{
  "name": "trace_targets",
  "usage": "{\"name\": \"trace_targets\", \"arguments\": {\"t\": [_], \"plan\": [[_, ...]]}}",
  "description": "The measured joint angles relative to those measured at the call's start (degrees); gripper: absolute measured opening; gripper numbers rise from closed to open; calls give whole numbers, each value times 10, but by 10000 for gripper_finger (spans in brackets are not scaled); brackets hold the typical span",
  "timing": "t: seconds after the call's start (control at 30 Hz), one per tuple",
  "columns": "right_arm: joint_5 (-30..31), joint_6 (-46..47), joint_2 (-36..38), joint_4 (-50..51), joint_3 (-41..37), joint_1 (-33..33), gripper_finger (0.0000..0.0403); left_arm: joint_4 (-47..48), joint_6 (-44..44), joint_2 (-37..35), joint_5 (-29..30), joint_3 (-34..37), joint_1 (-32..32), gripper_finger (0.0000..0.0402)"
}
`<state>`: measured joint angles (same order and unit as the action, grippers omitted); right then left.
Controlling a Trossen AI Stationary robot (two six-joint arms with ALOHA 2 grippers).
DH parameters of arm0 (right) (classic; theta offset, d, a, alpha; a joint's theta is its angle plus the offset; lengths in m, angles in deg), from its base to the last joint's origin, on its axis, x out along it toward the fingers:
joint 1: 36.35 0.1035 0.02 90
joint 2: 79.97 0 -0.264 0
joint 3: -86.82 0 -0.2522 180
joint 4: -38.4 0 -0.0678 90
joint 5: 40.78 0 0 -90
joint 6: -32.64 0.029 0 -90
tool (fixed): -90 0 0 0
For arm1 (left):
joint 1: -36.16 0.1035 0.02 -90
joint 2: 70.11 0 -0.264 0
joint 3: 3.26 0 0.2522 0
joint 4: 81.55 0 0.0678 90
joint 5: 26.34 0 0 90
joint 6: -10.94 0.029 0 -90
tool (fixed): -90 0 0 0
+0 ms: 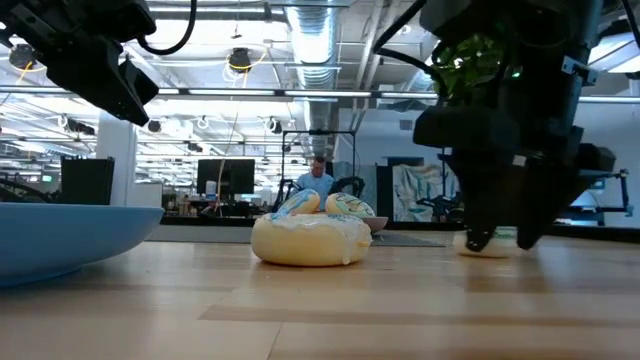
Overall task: Pick & Place donuts
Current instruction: Put the small green donut on the blue plate
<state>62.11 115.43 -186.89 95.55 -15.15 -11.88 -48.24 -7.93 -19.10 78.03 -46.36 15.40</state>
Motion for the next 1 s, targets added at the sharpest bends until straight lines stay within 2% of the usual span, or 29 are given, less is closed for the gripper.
{"name": "trace_targets", "arguments": {"t": [0.4,0.77,1.0], "plan": [[6,-22,-2,-28,0,-23,291,0,-5,0,0,0,0,0],[-7,-22,-2,-28,1,-21,221,0,-9,0,0,0,0,0],[-10,-22,-1,-28,1,-21,196,0,-9,0,0,0,0,0]]}}
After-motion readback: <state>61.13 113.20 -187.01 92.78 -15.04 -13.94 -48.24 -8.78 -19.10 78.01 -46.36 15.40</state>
